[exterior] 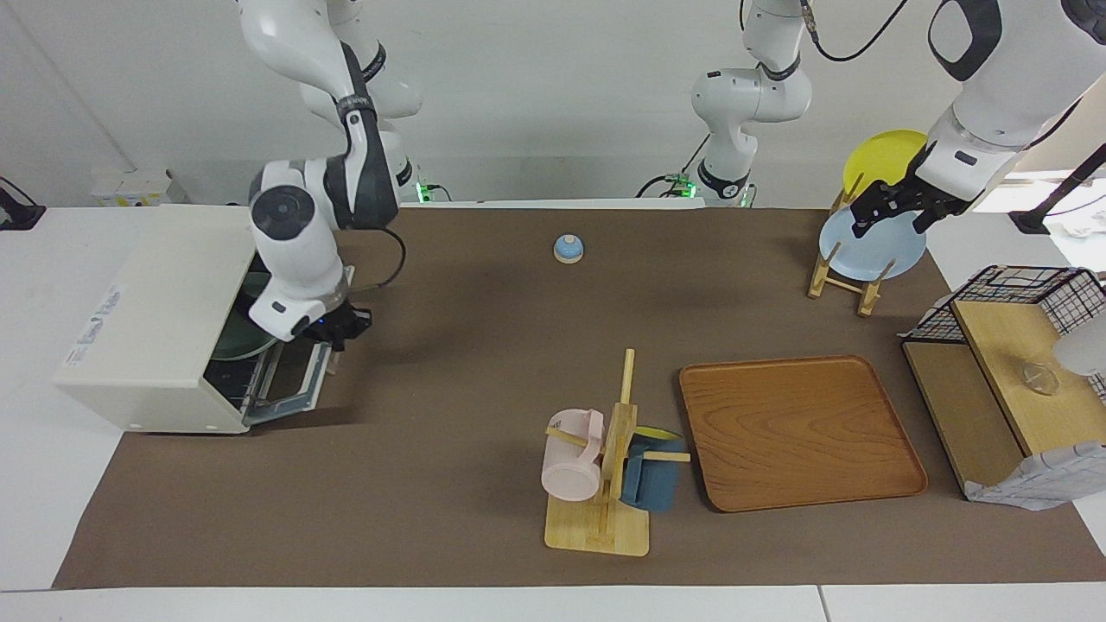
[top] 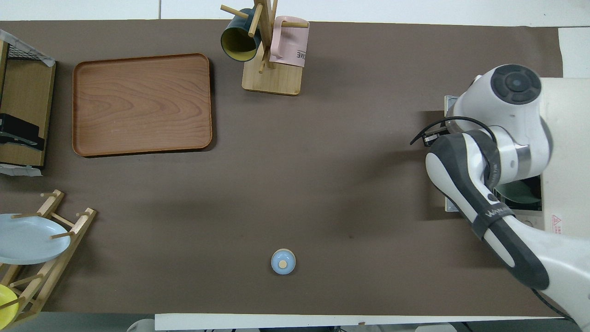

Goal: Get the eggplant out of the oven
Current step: 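Grasp the green plate inside the oven with the right gripper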

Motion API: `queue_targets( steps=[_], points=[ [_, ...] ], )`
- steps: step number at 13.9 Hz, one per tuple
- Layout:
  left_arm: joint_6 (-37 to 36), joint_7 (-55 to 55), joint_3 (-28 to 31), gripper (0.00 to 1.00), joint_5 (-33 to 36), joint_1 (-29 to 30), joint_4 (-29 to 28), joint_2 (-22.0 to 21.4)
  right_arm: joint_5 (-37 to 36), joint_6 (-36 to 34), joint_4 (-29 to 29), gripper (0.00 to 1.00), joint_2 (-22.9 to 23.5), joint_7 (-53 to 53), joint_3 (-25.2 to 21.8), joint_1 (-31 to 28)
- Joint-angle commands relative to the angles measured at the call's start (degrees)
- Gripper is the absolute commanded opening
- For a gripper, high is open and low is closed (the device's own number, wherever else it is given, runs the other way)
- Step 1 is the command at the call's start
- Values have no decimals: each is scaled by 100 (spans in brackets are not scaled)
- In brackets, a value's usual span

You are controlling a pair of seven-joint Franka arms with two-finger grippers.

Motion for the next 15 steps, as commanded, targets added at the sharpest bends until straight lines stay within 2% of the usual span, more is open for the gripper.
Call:
queue_targets(
  steps=[1, 2, 3, 4, 5, 7, 8, 11, 13, 15],
  points=[
    [-95, 42, 7, 100, 74, 0, -3, -39, -18, -443, 450, 1, -6, -79, 10, -175],
    [-95, 42, 7, 100, 74, 0, -3, -39, 208, -672, 617, 21, -119, -79, 124, -201],
    [-95, 42, 7, 100, 74, 9, -3, -39, 593, -718, 627, 51, -356, -88, 108, -202],
    [-95, 42, 7, 100, 74, 9, -3, -39, 849, -788, 601, 62, -601, -140, 108, -271],
    [-95, 42, 7, 100, 74, 0, -3, -39, 930, -1146, 618, 66, -848, -176, 108, -350],
    [-95, 42, 7, 100, 74, 0, -3, -39, 940, -1919, 584, 67, -1270, -202, 99, -351],
    [-95, 42, 7, 100, 74, 0, -3, -39, 888, -2071, 470, 66, -1359, -237, 90, -395],
    [-95, 42, 7, 100, 74, 9, -3, -39, 861, -1976, -266, 66, -1657, -404, 82, -728],
    [-95, 42, 7, 100, 74, 0, -3, -39, 843, -1399, -873, 64, -1878, -789, 82, -895],
    [-95, 42, 7, 100, 74, 9, -3, -39, 581, -1080, -1016, 64, -1852, -1124, 82, -1001]
  ],
)
